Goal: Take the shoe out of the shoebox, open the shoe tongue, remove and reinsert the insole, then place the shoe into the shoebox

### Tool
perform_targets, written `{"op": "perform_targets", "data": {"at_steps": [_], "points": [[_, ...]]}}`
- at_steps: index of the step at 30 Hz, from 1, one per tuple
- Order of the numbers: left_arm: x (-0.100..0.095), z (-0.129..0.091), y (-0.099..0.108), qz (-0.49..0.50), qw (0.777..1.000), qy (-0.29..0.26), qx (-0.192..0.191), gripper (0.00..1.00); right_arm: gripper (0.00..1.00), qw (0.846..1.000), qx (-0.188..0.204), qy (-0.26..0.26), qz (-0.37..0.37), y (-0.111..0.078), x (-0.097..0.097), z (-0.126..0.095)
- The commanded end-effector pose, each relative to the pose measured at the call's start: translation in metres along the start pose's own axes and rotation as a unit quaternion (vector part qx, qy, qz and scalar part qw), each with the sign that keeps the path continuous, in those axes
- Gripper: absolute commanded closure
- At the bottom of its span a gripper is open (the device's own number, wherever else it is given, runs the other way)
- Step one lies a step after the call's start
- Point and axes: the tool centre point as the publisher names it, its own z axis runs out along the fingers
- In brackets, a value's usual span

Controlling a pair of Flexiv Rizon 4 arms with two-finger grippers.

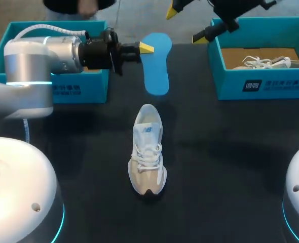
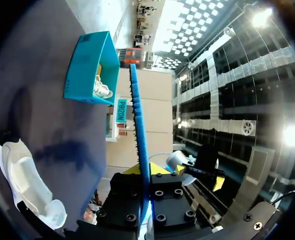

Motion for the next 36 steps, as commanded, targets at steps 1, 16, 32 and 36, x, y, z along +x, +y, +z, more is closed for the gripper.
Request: {"op": "perform_targets", "data": {"at_steps": [1, 16, 32, 36], "points": [[-0.002, 0.003, -0.006, 0.002, 1.0, 0.002, -0.011, 1.0, 0.0, 0.991, 0.004, -0.132, 0.002, 0.003, 0.008, 0.001], [-0.004, 0.01, -0.01, 0.014, 1.0, -0.004, -0.015, 1.0, 0.0, 0.957, 0.026, -0.29, 0.001, 0.006, 0.03, 0.024], [-0.004, 0.01, -0.01, 0.014, 1.0, -0.004, -0.015, 1.0, 0.0, 0.933, 0.032, -0.358, -0.004, 0.019, 0.021, 0.038], [-0.004, 0.01, -0.01, 0.014, 1.0, -0.004, -0.015, 1.0, 0.0, 0.934, 0.032, -0.355, -0.009, 0.018, 0.018, 0.036]]}}
